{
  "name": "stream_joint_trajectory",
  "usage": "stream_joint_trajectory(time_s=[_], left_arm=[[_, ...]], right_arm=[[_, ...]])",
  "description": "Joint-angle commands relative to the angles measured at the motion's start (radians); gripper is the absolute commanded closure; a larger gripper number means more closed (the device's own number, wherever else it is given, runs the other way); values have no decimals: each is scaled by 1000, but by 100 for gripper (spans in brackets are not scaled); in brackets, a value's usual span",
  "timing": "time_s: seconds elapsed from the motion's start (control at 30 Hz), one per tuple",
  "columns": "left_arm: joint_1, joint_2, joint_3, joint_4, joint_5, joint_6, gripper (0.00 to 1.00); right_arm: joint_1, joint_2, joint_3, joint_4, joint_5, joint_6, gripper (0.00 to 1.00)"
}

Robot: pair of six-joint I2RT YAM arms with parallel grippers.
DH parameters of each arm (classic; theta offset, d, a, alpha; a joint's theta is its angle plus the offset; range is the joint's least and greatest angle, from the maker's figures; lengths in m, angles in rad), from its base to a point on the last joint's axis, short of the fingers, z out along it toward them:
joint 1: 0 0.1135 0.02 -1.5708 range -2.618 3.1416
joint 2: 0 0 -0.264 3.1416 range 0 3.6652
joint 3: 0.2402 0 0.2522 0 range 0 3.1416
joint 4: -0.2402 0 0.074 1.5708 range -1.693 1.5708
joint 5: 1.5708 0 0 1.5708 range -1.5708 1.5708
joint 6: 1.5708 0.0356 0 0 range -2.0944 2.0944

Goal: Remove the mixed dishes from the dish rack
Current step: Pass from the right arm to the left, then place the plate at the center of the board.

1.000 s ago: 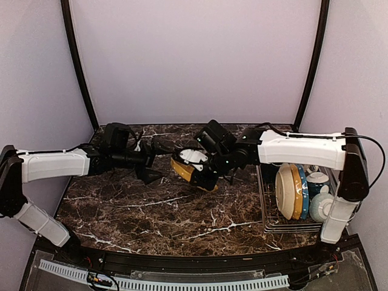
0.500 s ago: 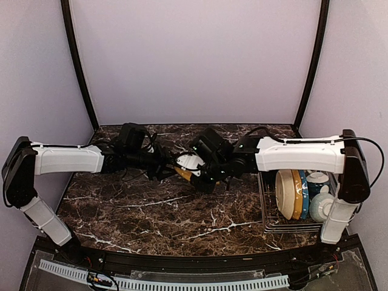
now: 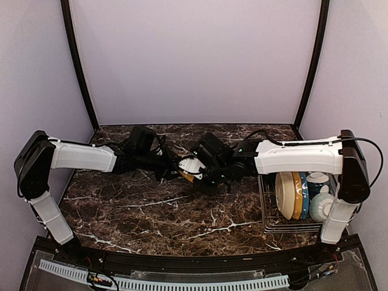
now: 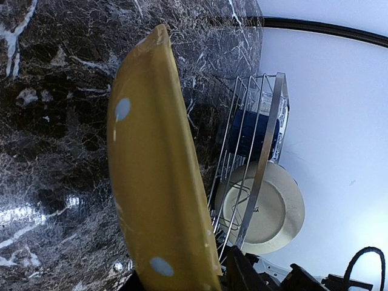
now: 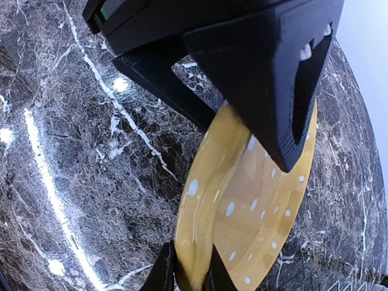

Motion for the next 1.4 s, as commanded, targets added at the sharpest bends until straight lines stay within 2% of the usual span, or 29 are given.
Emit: stream_joint_trajectory(time_s=[0.0, 0.1, 0.27, 0.33, 0.47, 0.5, 0.57, 0.93, 1.07, 1.17, 1.27, 1.37], left_arm=[[-8, 17, 13, 74, 27, 12, 69], [-6, 23, 9, 104, 33, 29, 79], [-3, 45, -14, 192, 53, 22, 95], [0, 60, -19, 225, 56, 16, 99], [23, 78, -34, 294, 58, 20, 99], [28, 83, -36, 306, 62, 26, 99], [43, 103, -30, 338, 75, 41, 99], [121, 320, 85, 434, 190, 39, 99], [124, 361, 154, 340, 175, 99, 89], [140, 366, 204, 168, 134, 196, 85], [166, 365, 239, 84, 97, 280, 88], [202, 368, 240, 67, 110, 292, 89]], right_arm=[[12, -13, 8, 152, 72, -24, 100], [13, -12, -2, 143, 95, -14, 100], [13, -13, -23, 119, 122, 19, 80], [9, -22, -30, 108, 123, 42, 64], [-6, -86, -56, 88, 122, 106, 17], [-10, -106, -65, 79, 129, 128, 10], [-22, -152, -79, 58, 130, 178, 3], [-183, -442, -121, -180, 101, 442, 1], [-272, -530, -114, -303, 37, 515, 1], [-318, -576, -116, -370, 16, 547, 1], [-343, -606, -133, -410, 25, 555, 1], [-366, -634, -144, -442, 34, 569, 1]])
